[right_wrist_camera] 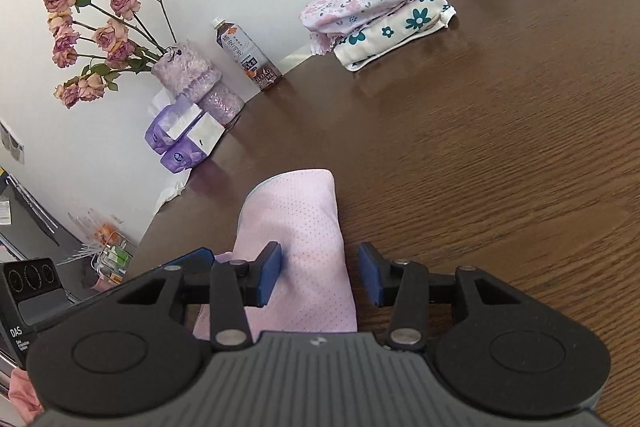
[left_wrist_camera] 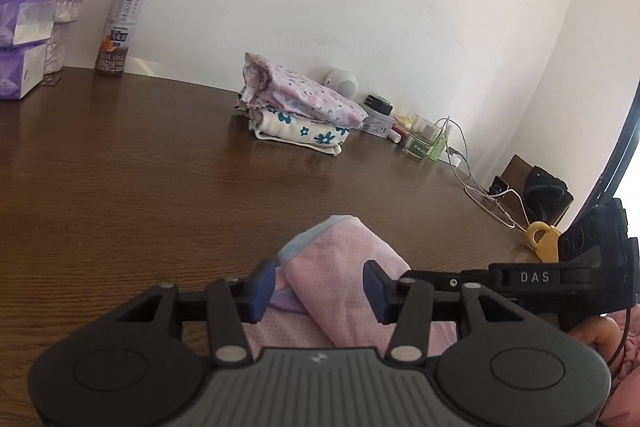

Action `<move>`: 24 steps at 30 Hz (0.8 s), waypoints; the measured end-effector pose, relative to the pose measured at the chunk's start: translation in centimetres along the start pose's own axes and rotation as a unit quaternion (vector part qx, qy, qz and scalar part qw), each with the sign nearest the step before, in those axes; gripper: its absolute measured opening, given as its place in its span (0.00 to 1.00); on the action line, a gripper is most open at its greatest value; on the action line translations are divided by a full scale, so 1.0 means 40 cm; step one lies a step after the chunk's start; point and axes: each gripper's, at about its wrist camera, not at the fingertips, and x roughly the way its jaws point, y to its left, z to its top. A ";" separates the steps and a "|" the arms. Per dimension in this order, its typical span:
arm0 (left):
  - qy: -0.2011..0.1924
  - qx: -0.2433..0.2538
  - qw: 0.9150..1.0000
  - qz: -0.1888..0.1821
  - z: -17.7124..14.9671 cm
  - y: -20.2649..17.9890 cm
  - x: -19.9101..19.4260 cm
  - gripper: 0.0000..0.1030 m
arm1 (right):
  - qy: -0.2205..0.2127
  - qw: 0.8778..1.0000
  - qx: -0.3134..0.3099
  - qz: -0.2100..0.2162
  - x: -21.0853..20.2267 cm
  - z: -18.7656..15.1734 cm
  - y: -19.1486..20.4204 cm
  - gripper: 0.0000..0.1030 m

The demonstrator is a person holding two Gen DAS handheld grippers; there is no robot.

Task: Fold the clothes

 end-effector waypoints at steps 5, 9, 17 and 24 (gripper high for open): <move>-0.009 -0.014 1.000 0.012 0.009 0.030 -0.015 0.47 | 0.006 1.000 -0.009 0.000 0.004 -0.004 0.017 0.17; -0.018 -0.024 0.999 0.021 0.015 0.056 -0.034 0.48 | 0.009 0.999 -0.042 -0.024 -0.010 0.011 0.042 0.15; -0.034 -0.025 0.999 0.023 0.020 0.071 -0.066 0.49 | 0.010 0.947 -0.257 -0.193 -0.039 0.049 0.171 0.15; -0.040 -0.020 0.999 0.017 0.019 0.061 -0.078 0.49 | 0.025 0.856 -0.436 -0.276 0.008 -0.017 0.303 0.15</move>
